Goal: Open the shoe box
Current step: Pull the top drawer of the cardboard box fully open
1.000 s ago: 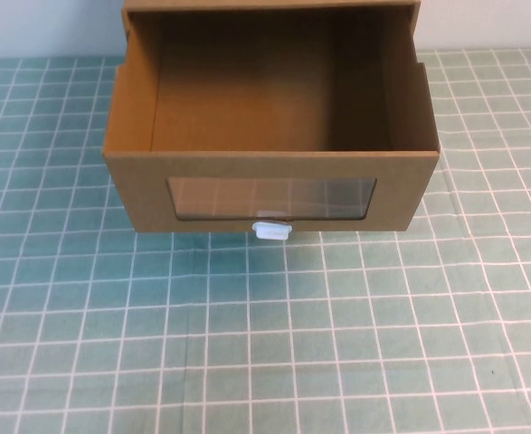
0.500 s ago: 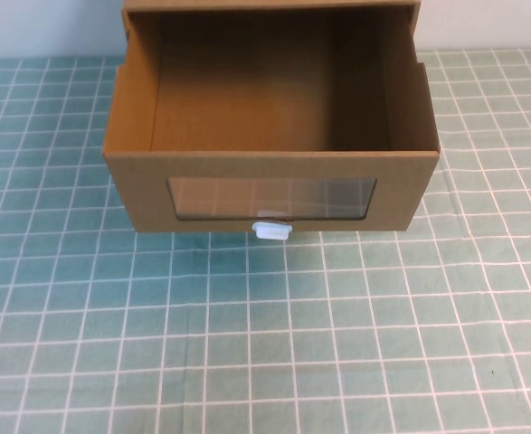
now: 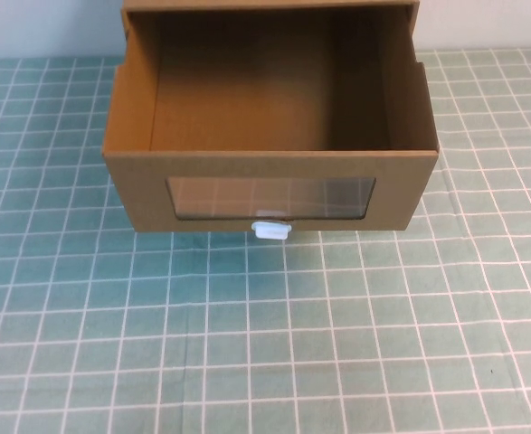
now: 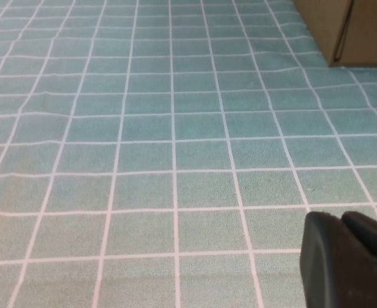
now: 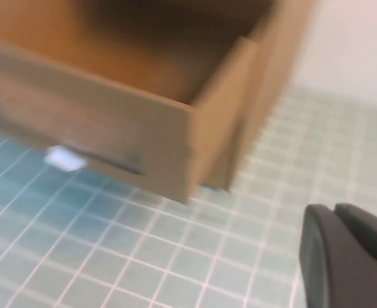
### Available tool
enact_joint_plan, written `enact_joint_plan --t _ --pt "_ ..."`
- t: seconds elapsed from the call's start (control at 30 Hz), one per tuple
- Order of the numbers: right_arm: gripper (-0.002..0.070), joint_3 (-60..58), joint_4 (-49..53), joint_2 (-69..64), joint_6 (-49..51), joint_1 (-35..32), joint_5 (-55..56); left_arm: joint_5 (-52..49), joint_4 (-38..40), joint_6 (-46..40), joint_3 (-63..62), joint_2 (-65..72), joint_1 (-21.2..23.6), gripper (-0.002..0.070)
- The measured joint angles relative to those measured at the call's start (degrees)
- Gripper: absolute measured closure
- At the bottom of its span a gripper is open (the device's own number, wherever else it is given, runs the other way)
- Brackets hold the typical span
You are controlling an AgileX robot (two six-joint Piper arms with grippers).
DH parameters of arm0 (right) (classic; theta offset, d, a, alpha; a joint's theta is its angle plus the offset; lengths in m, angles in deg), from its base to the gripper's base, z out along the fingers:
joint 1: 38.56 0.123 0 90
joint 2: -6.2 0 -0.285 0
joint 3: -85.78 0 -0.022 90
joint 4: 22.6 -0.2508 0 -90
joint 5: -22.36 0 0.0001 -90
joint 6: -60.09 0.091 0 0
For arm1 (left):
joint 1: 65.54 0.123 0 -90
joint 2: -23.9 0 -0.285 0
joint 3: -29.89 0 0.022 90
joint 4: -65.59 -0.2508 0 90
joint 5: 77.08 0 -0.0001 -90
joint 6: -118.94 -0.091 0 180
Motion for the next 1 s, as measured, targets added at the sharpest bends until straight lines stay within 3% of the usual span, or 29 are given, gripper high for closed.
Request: enact_joint_plan --t 0.17,0.3,0.77,1.0 --pt "0.0689 -9.7 -10.93 6.2 0.07 -17.44 1.73 0.0 0.0 0.0 0.0 0.0 0.0 0.068" --pt "0.0689 -16.66 -12.53 11.39 0.07 -24.8 4.35 0.0 0.0 0.0 0.0 0.0 0.0 0.068" --pt "0.0689 -40.44 -8.46 26.82 0.07 -23.2 16.14 0.0 0.0 0.0 0.0 0.0 0.0 0.068" --pt "0.0689 -41.04 -8.75 28.22 -4.48 -22.85 10.52 0.0 0.0 0.0 0.0 -0.13 0.0 0.068"
